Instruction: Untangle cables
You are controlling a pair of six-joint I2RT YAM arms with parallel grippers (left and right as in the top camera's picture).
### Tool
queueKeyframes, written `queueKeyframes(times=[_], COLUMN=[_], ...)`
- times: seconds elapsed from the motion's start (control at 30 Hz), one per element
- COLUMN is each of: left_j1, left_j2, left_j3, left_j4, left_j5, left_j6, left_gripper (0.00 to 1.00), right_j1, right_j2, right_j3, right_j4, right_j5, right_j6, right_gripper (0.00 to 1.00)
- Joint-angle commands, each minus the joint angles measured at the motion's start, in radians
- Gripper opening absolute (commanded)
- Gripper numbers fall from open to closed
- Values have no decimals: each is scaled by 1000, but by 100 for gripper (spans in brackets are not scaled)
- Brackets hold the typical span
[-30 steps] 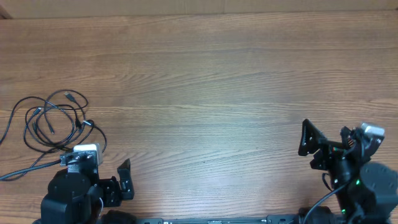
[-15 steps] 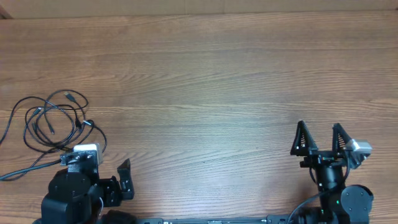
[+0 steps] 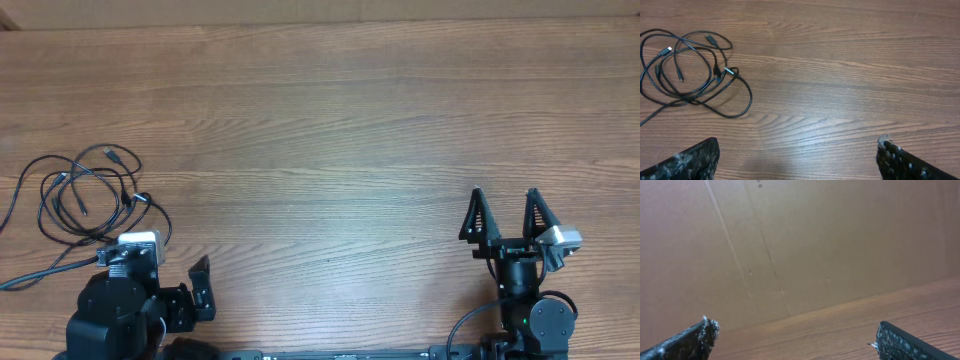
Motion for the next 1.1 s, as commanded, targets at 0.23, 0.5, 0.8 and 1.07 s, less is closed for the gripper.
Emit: queueKeyframes(times=[0.23, 0.5, 0.8, 1.07], left_j1=[-6, -6, -6, -6], left_j2=[-1, -1, -1, -1], left_j3=[-3, -3, -3, -3], left_j4=[3, 3, 3, 3], left_j5=[-13, -13, -13, -13], left_j6=[-10, -10, -10, -10], left_gripper=[100, 100, 99, 99], right_j1=[5, 5, 5, 5], right_j2=[-8, -8, -7, -7], right_j3=[-11, -11, -10, -10], right_j4=[-230, -222, -222, -222], right_j5=[-171, -158, -158, -158], right_j6=[-275, -270, -270, -270], right_gripper=[100, 100, 100, 100])
